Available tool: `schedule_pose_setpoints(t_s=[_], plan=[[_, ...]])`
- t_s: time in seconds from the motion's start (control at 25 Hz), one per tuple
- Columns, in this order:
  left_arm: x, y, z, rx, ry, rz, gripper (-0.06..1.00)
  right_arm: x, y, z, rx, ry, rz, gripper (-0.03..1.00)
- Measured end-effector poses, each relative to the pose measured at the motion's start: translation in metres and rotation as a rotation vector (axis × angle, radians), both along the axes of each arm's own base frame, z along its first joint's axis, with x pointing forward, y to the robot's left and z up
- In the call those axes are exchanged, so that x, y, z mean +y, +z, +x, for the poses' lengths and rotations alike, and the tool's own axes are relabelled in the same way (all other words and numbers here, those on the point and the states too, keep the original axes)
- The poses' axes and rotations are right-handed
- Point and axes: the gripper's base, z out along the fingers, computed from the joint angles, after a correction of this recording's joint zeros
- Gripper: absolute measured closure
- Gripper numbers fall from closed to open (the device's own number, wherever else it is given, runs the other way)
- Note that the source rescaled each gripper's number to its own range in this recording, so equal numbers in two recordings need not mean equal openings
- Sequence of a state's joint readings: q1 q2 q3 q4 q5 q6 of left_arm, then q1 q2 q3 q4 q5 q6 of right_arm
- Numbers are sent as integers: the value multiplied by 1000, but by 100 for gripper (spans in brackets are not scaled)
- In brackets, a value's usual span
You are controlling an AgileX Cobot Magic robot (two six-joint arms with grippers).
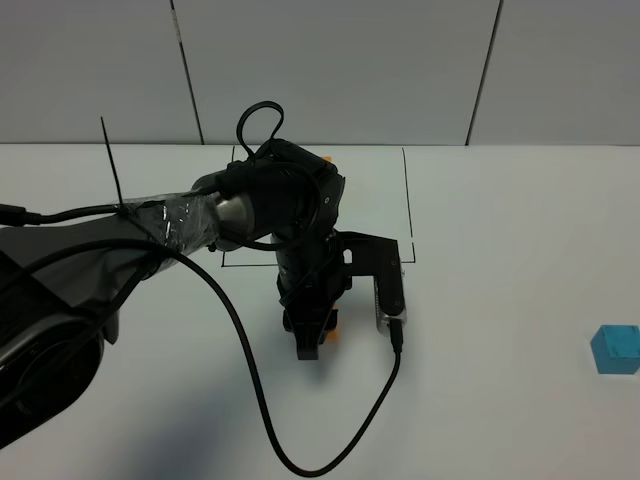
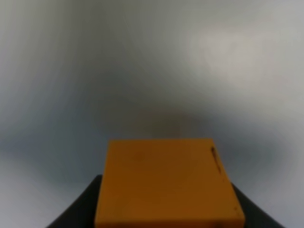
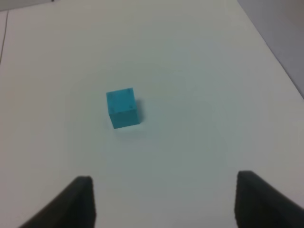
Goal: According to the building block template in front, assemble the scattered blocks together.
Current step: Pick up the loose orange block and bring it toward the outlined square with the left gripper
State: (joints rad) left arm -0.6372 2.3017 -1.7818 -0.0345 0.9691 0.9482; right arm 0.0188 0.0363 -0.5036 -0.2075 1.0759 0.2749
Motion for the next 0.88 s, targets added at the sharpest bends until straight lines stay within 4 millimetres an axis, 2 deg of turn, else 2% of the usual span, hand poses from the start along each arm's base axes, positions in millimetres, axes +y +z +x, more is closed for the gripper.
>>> schedule_pose_setpoints(t_s=[0.32, 0.88], plan=[[3, -22, -1, 42, -18, 69, 94, 0, 0, 0, 0, 0, 0, 39], [3, -23, 1, 21, -22, 63, 94, 0, 0, 0, 0, 0, 0, 39]])
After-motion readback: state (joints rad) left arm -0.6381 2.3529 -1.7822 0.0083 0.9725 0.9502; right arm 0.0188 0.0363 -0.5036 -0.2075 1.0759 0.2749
